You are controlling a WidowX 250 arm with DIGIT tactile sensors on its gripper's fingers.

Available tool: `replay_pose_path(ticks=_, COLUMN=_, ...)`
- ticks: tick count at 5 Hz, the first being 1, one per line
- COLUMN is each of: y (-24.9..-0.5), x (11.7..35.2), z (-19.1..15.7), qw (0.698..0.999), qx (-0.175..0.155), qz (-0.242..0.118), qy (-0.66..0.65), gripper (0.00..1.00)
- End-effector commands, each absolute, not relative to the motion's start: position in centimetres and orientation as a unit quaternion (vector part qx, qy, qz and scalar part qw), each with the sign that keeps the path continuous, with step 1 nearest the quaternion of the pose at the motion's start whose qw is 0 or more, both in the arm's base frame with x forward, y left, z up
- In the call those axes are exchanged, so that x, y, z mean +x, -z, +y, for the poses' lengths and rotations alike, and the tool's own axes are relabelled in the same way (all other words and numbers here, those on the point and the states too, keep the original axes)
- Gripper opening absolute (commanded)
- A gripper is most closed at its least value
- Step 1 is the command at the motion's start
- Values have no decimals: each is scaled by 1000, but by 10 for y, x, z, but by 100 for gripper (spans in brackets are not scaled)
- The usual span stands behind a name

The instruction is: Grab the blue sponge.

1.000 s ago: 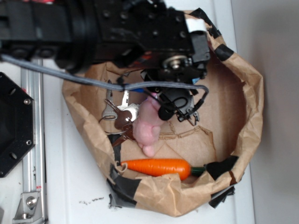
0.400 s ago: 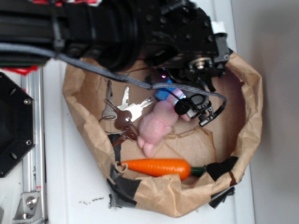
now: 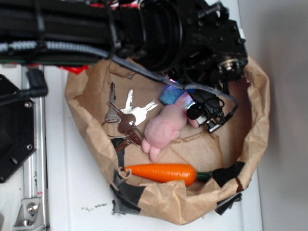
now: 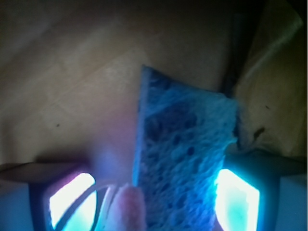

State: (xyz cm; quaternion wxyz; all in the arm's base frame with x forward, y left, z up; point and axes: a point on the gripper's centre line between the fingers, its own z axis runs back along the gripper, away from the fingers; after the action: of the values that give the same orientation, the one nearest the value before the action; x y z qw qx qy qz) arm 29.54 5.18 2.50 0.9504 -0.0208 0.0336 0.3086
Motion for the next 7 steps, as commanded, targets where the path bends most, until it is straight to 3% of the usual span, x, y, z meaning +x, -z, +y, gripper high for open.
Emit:
replay_pose_path(ticks=1, y=-39, x=295, z=68, qw=946, qx=-18, qz=2, qy=-325, gripper=0)
replay_pose_path(ticks=2, y=-39, x=295, z=69, qw=947, qx=-18, qz=2, qy=-319, gripper=0)
replay_pose_path(ticks=3, y=-59, x=296, z=75, qw=969, qx=-41, qz=-27, qy=-243, gripper=0)
replay_pose_path(ticks=4, y=-109, x=288, z=55, qw=986, qx=-55, qz=-67, qy=-140, gripper=0)
replay_pose_path(ticks=5, y=-159, x=266, z=31, qw=992, qx=-102, qz=-61, qy=-51, gripper=0)
replay_pose_path(ticks=6, y=-197, x=251, z=23, qw=996, qx=-72, qz=-48, qy=-10, gripper=0)
replay_pose_path(ticks=7, y=-203, x=250, z=17, qw=997, qx=-66, qz=-48, qy=3, gripper=0)
